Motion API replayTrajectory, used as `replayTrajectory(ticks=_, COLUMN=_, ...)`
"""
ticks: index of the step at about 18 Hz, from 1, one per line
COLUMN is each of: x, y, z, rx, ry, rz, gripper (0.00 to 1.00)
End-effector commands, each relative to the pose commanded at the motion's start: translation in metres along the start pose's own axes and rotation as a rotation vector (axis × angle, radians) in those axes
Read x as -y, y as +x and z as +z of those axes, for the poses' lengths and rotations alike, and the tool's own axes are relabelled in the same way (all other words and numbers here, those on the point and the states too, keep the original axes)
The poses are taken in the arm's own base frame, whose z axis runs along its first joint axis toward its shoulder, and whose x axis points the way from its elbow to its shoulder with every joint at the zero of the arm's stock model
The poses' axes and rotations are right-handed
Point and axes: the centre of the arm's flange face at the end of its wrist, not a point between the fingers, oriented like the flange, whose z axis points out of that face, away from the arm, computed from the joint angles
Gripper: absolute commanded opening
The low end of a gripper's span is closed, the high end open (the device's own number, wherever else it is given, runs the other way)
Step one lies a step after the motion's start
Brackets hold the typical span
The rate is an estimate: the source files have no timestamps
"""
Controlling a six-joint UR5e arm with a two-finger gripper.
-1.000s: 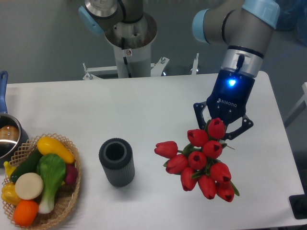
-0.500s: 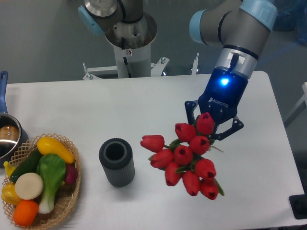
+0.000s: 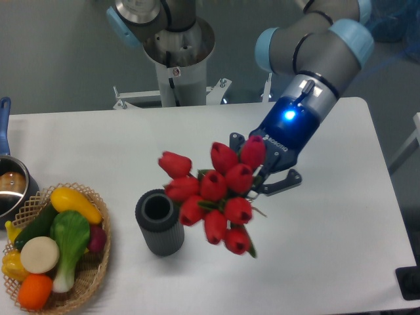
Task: Insert the flowers into the vase
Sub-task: 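Carry the red tulip bunch with the gripper toward the black vase, then raise the tulips and align the stems above the vase opening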
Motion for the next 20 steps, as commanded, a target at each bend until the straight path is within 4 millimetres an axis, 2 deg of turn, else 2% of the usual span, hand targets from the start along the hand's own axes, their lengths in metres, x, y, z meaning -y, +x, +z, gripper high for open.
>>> replayTrajectory(ticks=3, x=0.0, y=0.011, z=0.009, rx=-0.036, ry=0.042, rz=0.008, gripper=0.14)
replayTrajectory(ticks=9, x=-0.014, y=0.054, z=0.023, rx=-0.103, ry=0.141, rz=0.052, gripper=0.14)
replayTrajectory(ticks=17, x=0.001, y=0.088, z=0.016, rx=-0.115, ry=0.182, rz=0.071, gripper=0.14)
replayTrajectory(ticks=20, x=-0.007, y=0.097, z=0.019, rx=-0.122, ry=0.182, rz=0.049, gripper=0.14)
